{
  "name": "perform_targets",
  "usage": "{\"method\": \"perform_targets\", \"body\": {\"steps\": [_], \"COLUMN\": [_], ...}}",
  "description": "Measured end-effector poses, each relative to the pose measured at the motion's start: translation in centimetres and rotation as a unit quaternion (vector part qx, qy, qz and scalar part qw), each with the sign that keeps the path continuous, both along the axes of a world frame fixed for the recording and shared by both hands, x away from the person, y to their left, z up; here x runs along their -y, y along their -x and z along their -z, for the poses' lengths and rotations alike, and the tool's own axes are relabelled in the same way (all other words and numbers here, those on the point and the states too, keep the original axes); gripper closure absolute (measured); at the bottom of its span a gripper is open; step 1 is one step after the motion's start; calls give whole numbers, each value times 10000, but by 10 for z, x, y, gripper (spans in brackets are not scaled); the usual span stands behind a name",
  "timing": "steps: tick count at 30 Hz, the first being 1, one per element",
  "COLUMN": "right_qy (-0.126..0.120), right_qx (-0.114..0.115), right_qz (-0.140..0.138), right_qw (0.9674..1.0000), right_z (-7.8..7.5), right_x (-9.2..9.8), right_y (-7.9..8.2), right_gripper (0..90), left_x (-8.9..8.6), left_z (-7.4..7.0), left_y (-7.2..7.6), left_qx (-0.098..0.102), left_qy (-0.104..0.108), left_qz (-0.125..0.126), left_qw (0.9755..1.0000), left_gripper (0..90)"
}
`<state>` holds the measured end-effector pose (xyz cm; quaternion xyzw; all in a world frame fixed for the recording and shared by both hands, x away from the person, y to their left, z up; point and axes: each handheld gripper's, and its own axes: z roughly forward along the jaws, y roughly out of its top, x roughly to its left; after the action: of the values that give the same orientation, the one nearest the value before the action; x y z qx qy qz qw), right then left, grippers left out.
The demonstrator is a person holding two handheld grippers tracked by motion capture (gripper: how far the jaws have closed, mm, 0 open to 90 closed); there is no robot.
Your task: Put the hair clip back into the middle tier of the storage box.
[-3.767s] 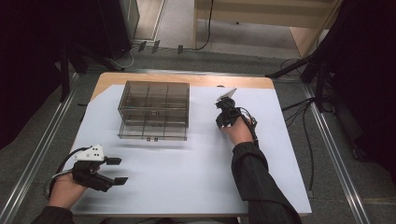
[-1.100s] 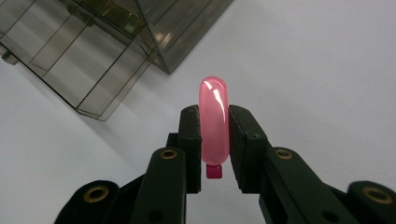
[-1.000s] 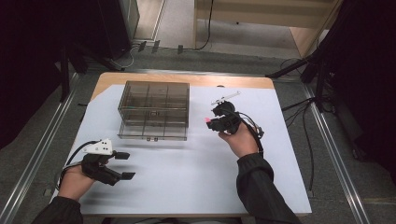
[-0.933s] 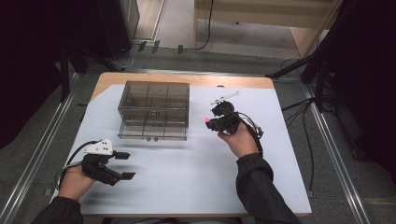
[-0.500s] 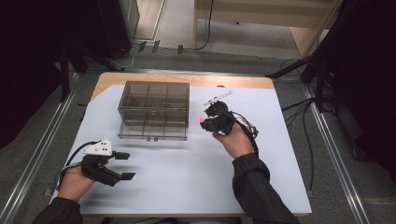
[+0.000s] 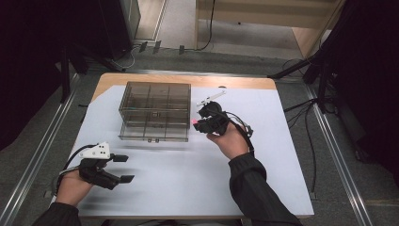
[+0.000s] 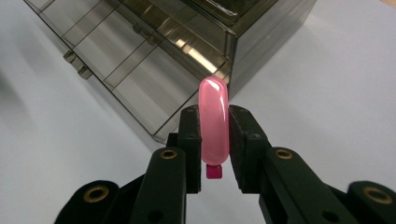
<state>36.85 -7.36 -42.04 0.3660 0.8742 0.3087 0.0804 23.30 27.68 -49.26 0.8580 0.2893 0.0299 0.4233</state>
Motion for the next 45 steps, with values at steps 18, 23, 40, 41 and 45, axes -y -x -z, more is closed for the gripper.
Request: {"method": "perform_targets", "body": {"steps": [18,23,40,41,45], "right_qy": [-27,16,54,55,60], "right_qx": [-25,-12,-46,-60,-103], "right_qz": [-193,-251,-392,-391,-378], "right_qw": [9998,9997,9992,9992,9992], "right_z": [-1,0,5,5,5], "right_x": [-17,-24,-40,-40,-43], "right_y": [0,2,1,1,0], "right_gripper": [775,775,775,775,775], "left_x": [-1,-2,-2,-2,-2], "left_z": [1,1,1,1,1], "left_y": [4,4,5,5,4], "left_qx": [34,32,50,49,41], "left_qy": [-55,-45,-54,-45,-47], "left_qz": [-60,-48,-62,-66,-54], "left_qw": [10000,10000,10000,10000,10000], "left_gripper": [215,215,214,214,214]}}
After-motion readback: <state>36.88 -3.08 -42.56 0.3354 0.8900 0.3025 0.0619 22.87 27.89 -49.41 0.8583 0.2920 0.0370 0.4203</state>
